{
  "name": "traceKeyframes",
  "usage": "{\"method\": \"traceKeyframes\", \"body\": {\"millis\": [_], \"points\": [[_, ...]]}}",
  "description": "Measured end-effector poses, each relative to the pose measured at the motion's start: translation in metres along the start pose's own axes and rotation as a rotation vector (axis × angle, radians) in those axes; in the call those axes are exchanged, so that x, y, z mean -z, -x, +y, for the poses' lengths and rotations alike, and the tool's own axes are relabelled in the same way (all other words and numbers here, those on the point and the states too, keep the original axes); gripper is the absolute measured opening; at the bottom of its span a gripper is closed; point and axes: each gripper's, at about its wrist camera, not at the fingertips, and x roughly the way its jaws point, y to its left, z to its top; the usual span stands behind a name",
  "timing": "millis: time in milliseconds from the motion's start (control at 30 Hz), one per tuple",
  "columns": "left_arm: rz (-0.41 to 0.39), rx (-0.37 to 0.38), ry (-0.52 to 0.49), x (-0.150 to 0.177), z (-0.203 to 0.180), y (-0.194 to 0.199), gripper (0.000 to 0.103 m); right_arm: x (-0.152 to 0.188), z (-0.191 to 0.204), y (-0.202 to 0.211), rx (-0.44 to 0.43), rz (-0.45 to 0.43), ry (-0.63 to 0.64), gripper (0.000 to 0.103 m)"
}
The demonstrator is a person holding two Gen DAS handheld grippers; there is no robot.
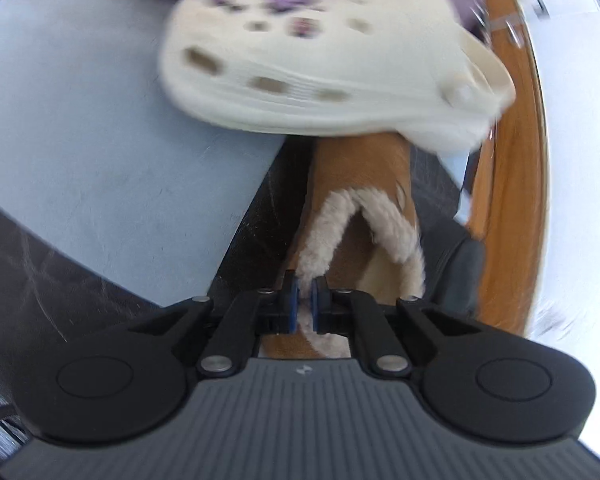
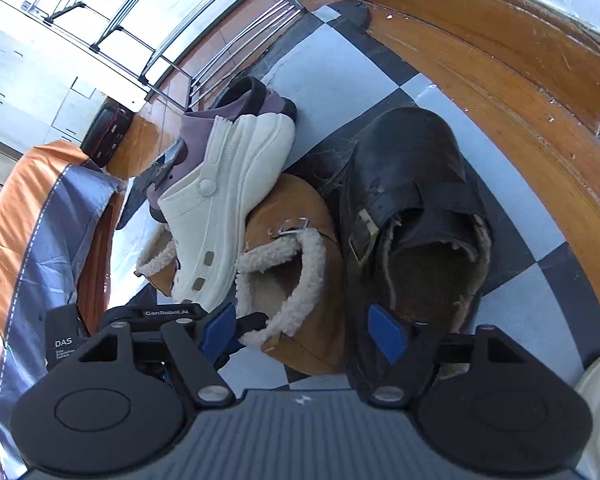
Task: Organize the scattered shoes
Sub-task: 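Grasp the brown fur-lined slipper by its heel with the left tool, then pull the brown slipper out of the pile with the left tool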
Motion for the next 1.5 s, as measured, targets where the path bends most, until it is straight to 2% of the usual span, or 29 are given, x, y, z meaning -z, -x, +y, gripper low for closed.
{"method": "traceKeyframes", "body": {"millis": [67, 133, 233, 333, 400, 433, 467, 500, 600, 667, 700, 767, 800, 833, 867, 1000, 1100, 1233, 1367, 1433, 1500], "points": [[-0.056, -0.015, -0.025, -0.006, 0.004, 0.016, 0.006, 0.002, -0.001, -0.003, -0.015, 0.021, -0.005, 0.074], [-0.058, -0.023, -0.052, -0.009, 0.006, 0.023, 0.007, 0.005, -0.003, -0.006, -0.023, 0.046, -0.011, 0.074], [-0.018, -0.062, -0.127, -0.007, 0.001, 0.017, 0.011, 0.007, -0.006, -0.01, -0.008, 0.066, -0.013, 0.074], [-0.011, -0.138, -0.29, 0.003, -0.019, 0.003, 0.017, 0.008, -0.007, -0.013, -0.008, 0.08, -0.026, 0.074], [-0.075, -0.263, -0.412, 0.015, -0.04, -0.004, 0.01, 0.008, -0.006, -0.014, -0.011, 0.086, -0.03, 0.074], [-0.083, -0.279, -0.428, 0.017, -0.042, -0.005, 0.008, 0.009, -0.006, -0.013, -0.01, 0.085, -0.028, 0.074], [-0.098, -0.277, -0.424, 0.02, -0.041, -0.002, 0.006, 0.01, -0.005, -0.012, -0.008, 0.082, -0.027, 0.074], [-0.108, -0.23, -0.391, 0.022, -0.036, 0.005, 0.006, 0.01, -0.004, -0.012, -0.007, 0.08, -0.026, 0.074], [-0.083, -0.096, -0.307, 0.017, -0.023, 0.032, 0.006, 0.013, -0.001, -0.009, -0.001, 0.071, -0.021, 0.074], [-0.062, -0.072, -0.321, 0.015, -0.024, 0.046, 0.006, 0.014, 0.0, -0.006, 0.006, 0.069, -0.014, 0.074], [-0.049, -0.033, -0.293, 0.012, -0.022, 0.051, 0.006, 0.014, 0.001, -0.005, 0.01, 0.067, -0.012, 0.074], [-0.062, 0.02, -0.276, 0.007, -0.017, 0.068, 0.005, 0.015, 0.004, -0.002, 0.012, 0.061, -0.013, 0.074], [-0.076, 0.053, -0.275, 0.005, -0.016, 0.08, 0.001, 0.015, 0.006, -0.001, 0.01, 0.058, -0.016, 0.074], [-0.089, 0.087, -0.273, 0.002, -0.015, 0.093, 0.0, 0.016, 0.009, 0.0, 0.008, 0.057, -0.016, 0.074], [-0.12, 0.11, -0.28, 0.001, -0.016, 0.107, 0.0, 0.017, 0.012, 0.0, 0.005, 0.057, -0.011, 0.074], [-0.196, 0.107, -0.318, -0.006, -0.019, 0.169, 0.0, 0.023, 0.032, -0.001, -0.001, 0.059, 0.028, 0.074], [-0.202, 0.044, -0.361, -0.003, -0.01, 0.198, 0.0, 0.03, 0.053, -0.005, 0.006, 0.07, 0.07, 0.074], [-0.122, 0.01, -0.354, -0.001, 0.018, 0.19, 0.003, 0.043, 0.074, -0.002, -0.016, 0.065, 0.101, 0.075], [-0.02, 0.049, -0.269, -0.001, 0.038, 0.136, 0.004, 0.052, 0.078, 0.001, -0.017, 0.079, 0.12, 0.075], [-0.007, 0.052, -0.262, -0.001, 0.039, 0.117, 0.004, 0.052, 0.072, 0.003, -0.012, 0.082, 0.104, 0.075], [0.012, 0.036, -0.268, -0.002, 0.036, 0.097, 0.014, 0.052, 0.065, 0.004, -0.009, 0.087, 0.089, 0.075]]}}
